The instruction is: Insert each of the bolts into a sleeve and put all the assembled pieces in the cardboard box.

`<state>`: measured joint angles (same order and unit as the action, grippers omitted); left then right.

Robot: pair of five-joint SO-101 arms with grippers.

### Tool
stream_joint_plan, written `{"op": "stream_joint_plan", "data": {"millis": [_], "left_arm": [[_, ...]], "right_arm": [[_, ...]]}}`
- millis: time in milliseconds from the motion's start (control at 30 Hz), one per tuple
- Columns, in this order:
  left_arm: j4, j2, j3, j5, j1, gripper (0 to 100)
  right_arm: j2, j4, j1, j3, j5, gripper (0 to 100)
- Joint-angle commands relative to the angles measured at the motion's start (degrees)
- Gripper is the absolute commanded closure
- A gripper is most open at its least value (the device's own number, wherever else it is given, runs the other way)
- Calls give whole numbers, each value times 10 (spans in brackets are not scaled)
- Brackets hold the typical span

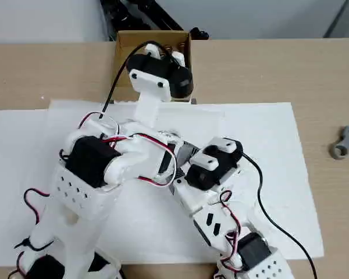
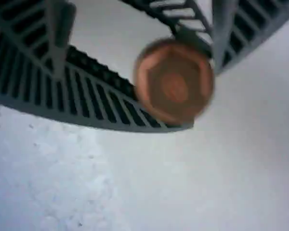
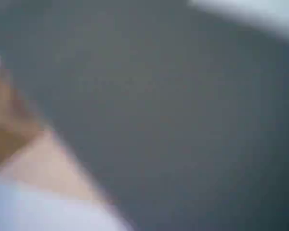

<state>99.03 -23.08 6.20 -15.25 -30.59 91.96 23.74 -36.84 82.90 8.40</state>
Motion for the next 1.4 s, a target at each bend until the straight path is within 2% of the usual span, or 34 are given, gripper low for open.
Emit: {"op": "stream_joint_plan", "data": {"millis": [0, 233, 367, 567, 633, 833, 1100, 1367], "left_arm": [[13, -16, 14, -3, 1, 786], [14, -17, 100, -2, 14, 791], [11, -11, 156, 1, 113, 841], [-11, -14, 157, 50, 279, 959], [-10, -15, 157, 69, 316, 993], [-5, -16, 156, 97, 400, 994], [13, -16, 155, 98, 425, 994], [13, -16, 155, 96, 423, 994]], "right_arm": [[0, -8, 7, -49, -4, 996], [-25, -14, 31, -66, -5, 996], [-101, 0, 70, -134, -6, 996], [-265, 0, 79, -282, -5, 996], [-323, -19, 82, -322, -5, 996], [-492, -106, 119, -445, -5, 996], [-710, -113, 159, -676, -3, 995], [-920, -217, 175, -843, -2, 995]]}}
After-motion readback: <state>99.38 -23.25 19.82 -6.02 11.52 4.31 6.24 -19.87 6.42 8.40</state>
